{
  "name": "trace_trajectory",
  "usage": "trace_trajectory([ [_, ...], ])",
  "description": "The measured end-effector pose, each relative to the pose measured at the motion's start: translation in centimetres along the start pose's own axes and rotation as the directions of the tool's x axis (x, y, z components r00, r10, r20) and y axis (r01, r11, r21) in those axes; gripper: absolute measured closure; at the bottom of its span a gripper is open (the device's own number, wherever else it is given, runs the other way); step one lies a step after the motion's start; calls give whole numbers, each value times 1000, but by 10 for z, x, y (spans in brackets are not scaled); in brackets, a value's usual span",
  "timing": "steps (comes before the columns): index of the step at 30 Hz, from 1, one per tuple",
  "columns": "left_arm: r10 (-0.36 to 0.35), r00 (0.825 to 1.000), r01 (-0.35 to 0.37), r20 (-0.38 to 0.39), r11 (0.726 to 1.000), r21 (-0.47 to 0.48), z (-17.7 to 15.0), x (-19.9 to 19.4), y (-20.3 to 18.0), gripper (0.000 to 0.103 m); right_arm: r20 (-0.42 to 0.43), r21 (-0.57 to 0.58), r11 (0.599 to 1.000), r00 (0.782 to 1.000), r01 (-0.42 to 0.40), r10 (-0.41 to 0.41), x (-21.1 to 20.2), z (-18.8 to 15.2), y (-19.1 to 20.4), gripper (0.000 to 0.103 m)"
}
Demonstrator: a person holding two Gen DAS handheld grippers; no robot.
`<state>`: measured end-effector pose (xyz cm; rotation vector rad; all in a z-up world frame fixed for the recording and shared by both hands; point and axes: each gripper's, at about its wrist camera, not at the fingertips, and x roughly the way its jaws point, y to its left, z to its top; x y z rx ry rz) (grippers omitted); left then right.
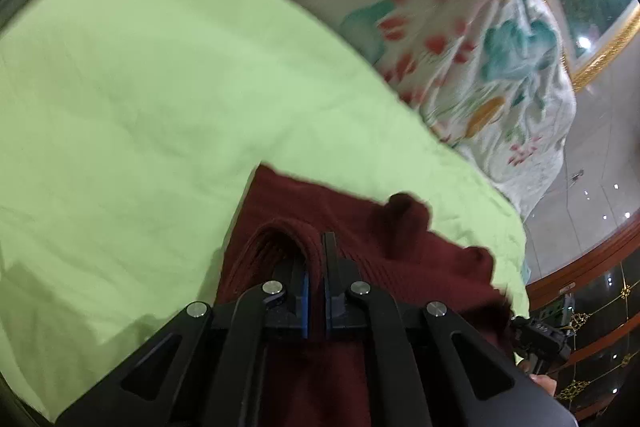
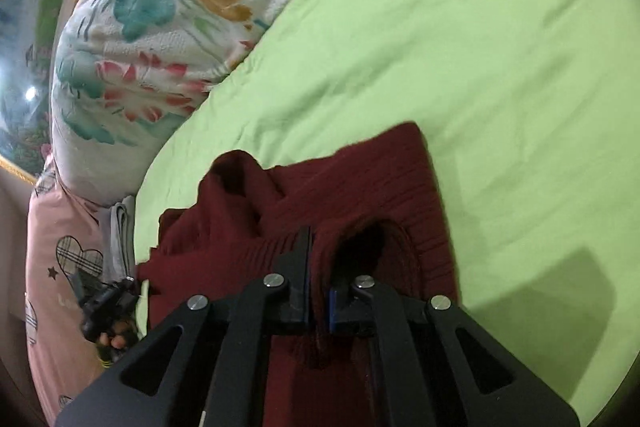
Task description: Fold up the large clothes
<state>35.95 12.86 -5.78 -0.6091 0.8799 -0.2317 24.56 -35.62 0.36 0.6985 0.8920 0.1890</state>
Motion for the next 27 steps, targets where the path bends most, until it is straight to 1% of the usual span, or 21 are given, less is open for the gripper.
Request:
trace_trajectory([
  [1,-9,1000,9,-9,1000,-5,-3,1,2,96,2,12,1000,1000,-22,22,-4,0,-2,91],
  [3,-20,1000,20,-2,1000,-10,-9,-10,5,90,20,29,998,998,-59,59,-19,0,-2,77],
  [4,-28,1000,28,7,1000,-1,-14,-20,5,84,48,26,998,997,-59,57,-32,-2,-2,62],
  [5,-33,999,33,19,999,15,-20,-31,2,78,93,9,998,994,-55,53,-46,-5,1,51],
  [7,-56,998,54,40,997,52,-36,-52,-7,72,187,-37,997,980,-63,69,-75,-11,9,51],
  [8,-73,997,70,31,995,70,-43,-58,-14,72,204,-73,994,974,-82,96,-87,-19,16,51],
  [10,-112,994,110,9,988,107,-59,-61,-31,72,175,-117,987,976,-109,129,-88,-32,28,51],
  [12,-154,988,156,-30,979,132,-72,-54,-48,65,116,-161,977,980,-143,162,-77,-45,43,51],
  [13,-153,988,157,-37,977,145,-77,-50,-53,64,78,-180,974,984,-141,157,-67,-53,50,51],
  [14,-124,992,128,-34,978,164,-81,-47,-57,63,62,-190,974,989,-122,136,-60,-60,53,51],
  [15,-73,997,77,-32,982,173,-84,-42,-57,63,53,-194,976,992,-100,112,-54,-65,54,51],
  [16,-32,999,38,-38,985,166,-86,-38,-53,63,48,-187,980,996,-62,73,-48,-71,53,51],
  [17,-11,999,17,-45,988,152,-88,-37,-47,63,46,-180,983,998,-38,47,-45,-74,51,51],
  [20,-14,999,17,-36,996,85,-98,-51,-25,62,45,-165,985,998,48,-41,-41,-86,39,52],
  [22,-3,1000,3,-8,999,46,-112,-68,-13,52,60,-150,987,997,65,-56,-45,-92,33,52],
  [23,0,1000,-1,7,1000,26,-121,-76,-7,44,73,-144,987,996,70,-60,-49,-96,30,52],
  [24,2,1000,-2,17,1000,10,-127,-82,-2,40,94,-139,987,993,84,-71,-53,-98,30,52],
  [25,4,1000,-4,23,1000,-14,-136,-89,3,39,124,-127,987,989,100,-84,-58,-100,29,52],
  [27,-7,1000,8,21,999,-48,-151,-101,14,39,155,-113,990,986,83,-65,-64,-104,32,52],
])
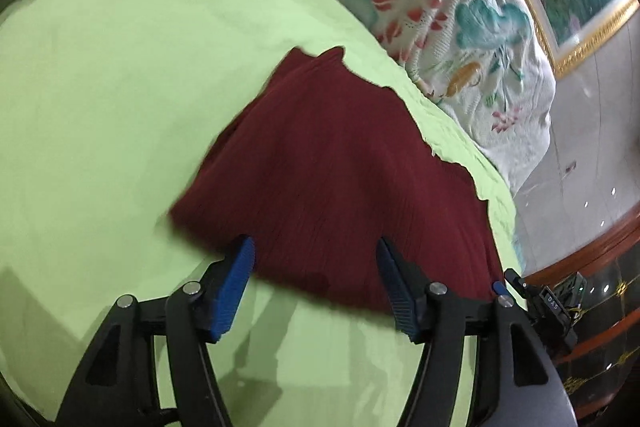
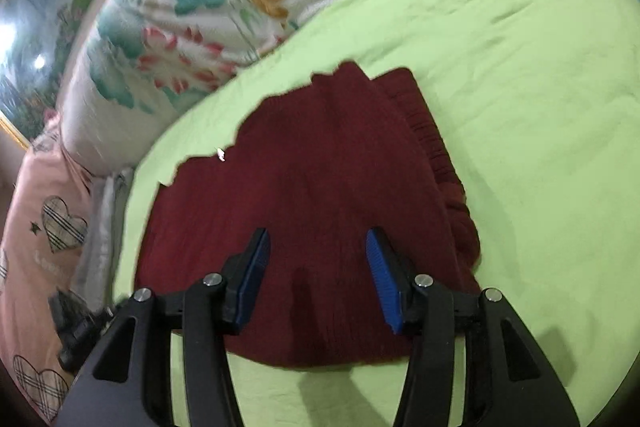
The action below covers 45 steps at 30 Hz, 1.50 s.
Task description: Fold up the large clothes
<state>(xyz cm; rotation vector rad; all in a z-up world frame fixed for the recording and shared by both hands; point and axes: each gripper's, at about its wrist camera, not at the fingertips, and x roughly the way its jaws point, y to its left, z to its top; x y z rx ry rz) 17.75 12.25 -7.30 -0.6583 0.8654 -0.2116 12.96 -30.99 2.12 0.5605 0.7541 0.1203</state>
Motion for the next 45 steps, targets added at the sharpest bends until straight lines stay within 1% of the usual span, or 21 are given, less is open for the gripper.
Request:
trace_trajectory([
  [2,6,1000,-6,-12,1000,-28,-13,-6,7,38,15,12,1000,1000,1,-1,-8,-4,3,51],
  [5,-26,999,23,-32,996,-82,-26,-8,14,36,29,27,999,999,-30,29,-17,-14,7,50],
  [11,-81,997,77,-18,982,-173,-25,12,9,27,1,3,996,996,-89,89,-18,-27,23,50],
  [14,-60,997,67,38,973,-222,-16,25,9,26,-7,-21,992,993,-121,120,-13,-27,35,50],
  [17,-29,996,52,88,964,-261,-3,34,11,27,-10,-6,990,990,-140,140,-8,-23,39,50],
  [19,-10,994,39,106,959,-279,5,40,12,30,-12,0,990,989,-144,144,-5,-22,40,50],
  [22,12,994,18,111,965,-262,13,47,9,34,-19,-14,989,989,-148,148,4,-18,42,50],
  [25,26,993,8,118,962,-274,16,47,16,53,-16,-25,990,991,-136,135,17,-10,40,50],
  [26,20,993,15,120,959,-283,17,47,20,66,-26,-22,991,991,-131,130,23,-8,38,50],
  [27,8,993,26,117,958,-287,19,48,24,77,-37,-19,991,991,-132,132,28,-6,37,50],
  [29,-32,994,61,105,956,-287,23,51,29,88,-66,-18,992,990,-124,123,43,-4,34,52],
  [31,-30,993,60,117,964,-260,27,47,22,91,-130,-44,997,989,-71,65,61,-6,34,61],
  [32,-33,991,63,130,970,-236,30,43,15,92,-144,-62,996,988,-59,49,66,-9,34,63],
  [35,-81,983,103,164,986,-129,40,28,-25,96,-148,-69,995,987,-65,54,67,-8,32,63],
  [38,-154,975,149,163,988,40,44,20,-88,96,-162,-30,994,982,-105,98,61,-5,29,61],
  [39,-183,971,167,152,980,109,42,20,-113,96,-164,6,991,977,-137,136,56,-3,25,61],
  [41,-235,966,203,110,949,241,32,26,-160,96,-148,65,976,966,-206,213,44,2,17,60],
  [42,-255,964,218,77,923,316,23,33,-186,96,-130,101,964,957,-248,260,36,7,11,59],
  [43,-264,963,227,48,897,378,13,41,-206,96,-110,142,945,944,-296,312,28,11,3,54],
  [44,-268,963,239,-3,856,458,-4,55,-230,96,-92,177,924,930,-338,357,22,15,-4,49],
  [45,-262,964,243,-33,830,502,-17,67,-242,96,-73,207,906,918,-369,391,17,19,-11,47],
])
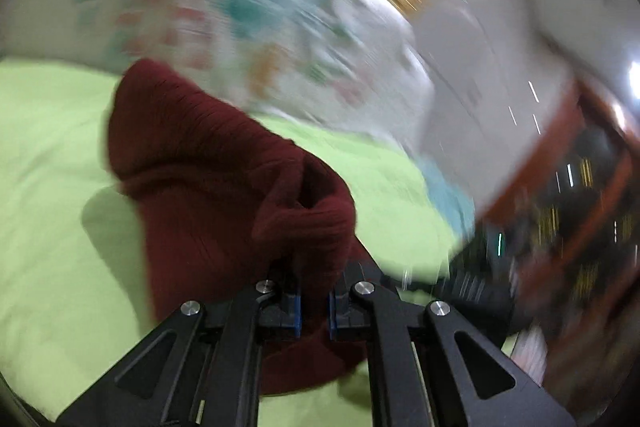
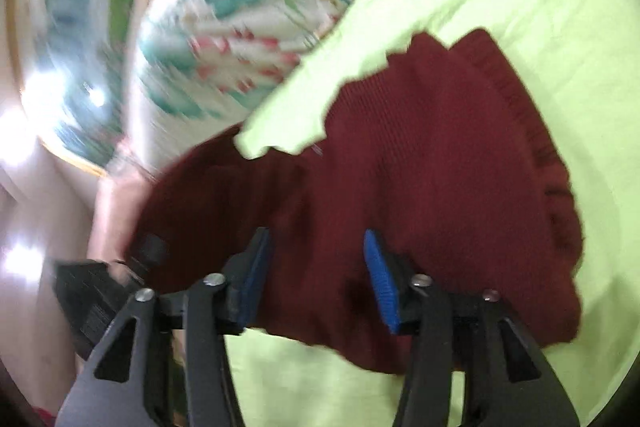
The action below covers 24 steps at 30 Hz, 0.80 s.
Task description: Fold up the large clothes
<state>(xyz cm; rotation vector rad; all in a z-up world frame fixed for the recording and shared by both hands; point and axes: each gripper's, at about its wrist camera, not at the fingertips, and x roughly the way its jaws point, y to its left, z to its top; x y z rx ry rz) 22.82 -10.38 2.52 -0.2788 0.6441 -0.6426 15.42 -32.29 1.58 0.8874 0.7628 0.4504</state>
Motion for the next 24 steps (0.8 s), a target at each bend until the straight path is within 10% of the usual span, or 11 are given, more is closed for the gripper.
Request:
trace_trajectory([
  [5,-19,986,21,-166,1000,9,-39,71,-8,97,-23,51,998,999,-23,24,-14,18,-13,31],
  [18,-57,992,59,-113,998,11,-31,53,-9,97,-210,-78,992,971,100,-115,74,49,13,30],
  [19,-52,991,54,-122,998,11,-32,55,-8,97,-215,-75,989,967,126,-140,83,53,11,39],
  [21,-42,989,45,-140,999,16,-35,58,-7,97,-203,-100,981,962,166,-183,98,63,9,88],
  [24,-44,989,50,-143,998,38,-33,55,-16,97,-151,-137,986,982,97,-118,86,73,23,90],
])
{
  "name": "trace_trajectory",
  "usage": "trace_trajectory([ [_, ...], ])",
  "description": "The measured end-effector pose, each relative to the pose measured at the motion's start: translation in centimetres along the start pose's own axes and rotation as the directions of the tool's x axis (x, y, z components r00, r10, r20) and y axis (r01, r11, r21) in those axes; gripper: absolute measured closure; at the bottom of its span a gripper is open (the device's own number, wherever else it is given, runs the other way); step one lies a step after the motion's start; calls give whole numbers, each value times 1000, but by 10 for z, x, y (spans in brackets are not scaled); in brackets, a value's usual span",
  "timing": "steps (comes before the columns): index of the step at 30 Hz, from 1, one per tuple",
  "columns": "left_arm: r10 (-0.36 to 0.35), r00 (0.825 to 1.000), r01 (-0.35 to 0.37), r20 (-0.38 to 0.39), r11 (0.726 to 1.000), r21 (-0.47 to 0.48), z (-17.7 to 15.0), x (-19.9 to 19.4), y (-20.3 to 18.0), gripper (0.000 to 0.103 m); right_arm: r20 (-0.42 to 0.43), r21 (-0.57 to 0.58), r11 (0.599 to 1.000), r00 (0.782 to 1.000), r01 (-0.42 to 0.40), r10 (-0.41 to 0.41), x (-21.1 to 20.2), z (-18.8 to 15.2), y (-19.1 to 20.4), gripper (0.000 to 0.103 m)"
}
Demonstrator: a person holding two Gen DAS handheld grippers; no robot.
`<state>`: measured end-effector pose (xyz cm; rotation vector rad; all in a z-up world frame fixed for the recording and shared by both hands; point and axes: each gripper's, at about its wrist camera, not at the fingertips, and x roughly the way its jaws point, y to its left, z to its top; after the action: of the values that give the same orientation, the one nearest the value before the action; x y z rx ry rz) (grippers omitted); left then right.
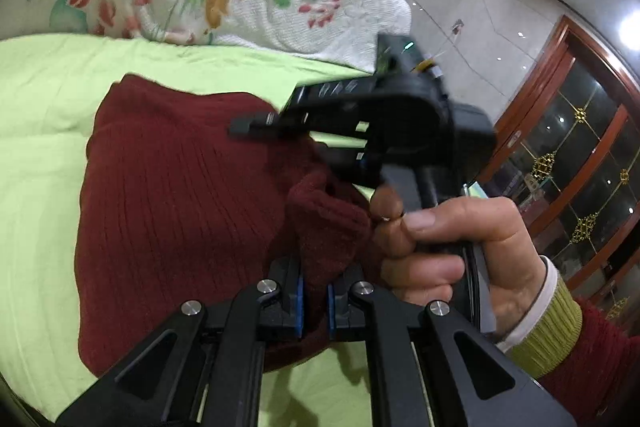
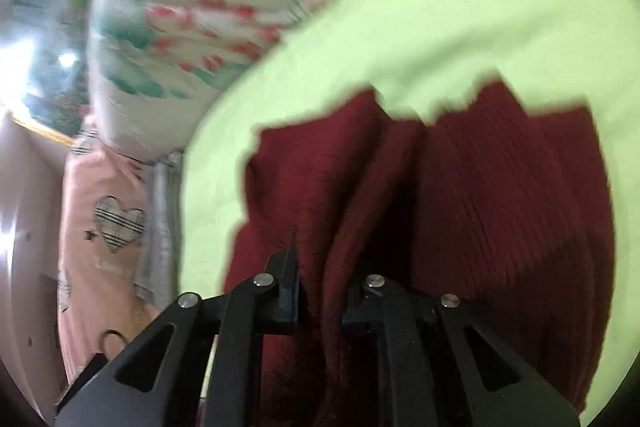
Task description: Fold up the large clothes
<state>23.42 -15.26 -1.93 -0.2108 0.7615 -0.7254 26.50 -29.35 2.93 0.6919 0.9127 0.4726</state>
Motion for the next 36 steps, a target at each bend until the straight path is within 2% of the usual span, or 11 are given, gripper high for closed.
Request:
trace_trajectory([
  [3,-55,998,54,25,998,39,9,-6,-24,96,103,-119,991,992,-60,73,-49,-2,23,91],
  [6,-93,996,93,-7,993,71,10,13,-48,96,166,-161,987,986,-7,34,-82,-5,15,91],
  [12,-87,979,86,-182,996,-14,-15,84,-34,96,65,-8,993,991,121,-121,-61,-17,-74,90],
  [16,-69,980,72,-184,997,7,-16,79,-35,95,103,43,998,994,43,-48,-56,-23,-91,90],
  [19,-64,977,65,-204,998,0,-12,70,-37,89,113,27,997,991,67,-69,-53,-22,-88,90],
  [22,-85,977,81,-197,996,-24,-11,47,-37,71,114,-18,992,986,125,-122,-56,-25,-78,88],
  [24,-86,982,79,-171,996,-46,-11,22,-34,48,118,-44,983,977,181,-175,-60,-27,-68,83],
  [27,-58,992,49,-110,995,-86,-6,-18,-18,38,134,-56,963,958,264,-255,-73,-33,-61,71],
  [29,4,998,-12,-69,993,-117,-1,-44,2,22,150,-63,931,925,360,-348,-83,-39,-58,26],
  [31,58,997,-63,-44,987,-146,5,-58,20,20,168,-78,911,906,405,-388,-91,-44,-56,21],
  [36,78,993,-97,-84,963,-250,23,-53,80,20,171,9,990,975,139,-138,-105,-40,-65,21],
])
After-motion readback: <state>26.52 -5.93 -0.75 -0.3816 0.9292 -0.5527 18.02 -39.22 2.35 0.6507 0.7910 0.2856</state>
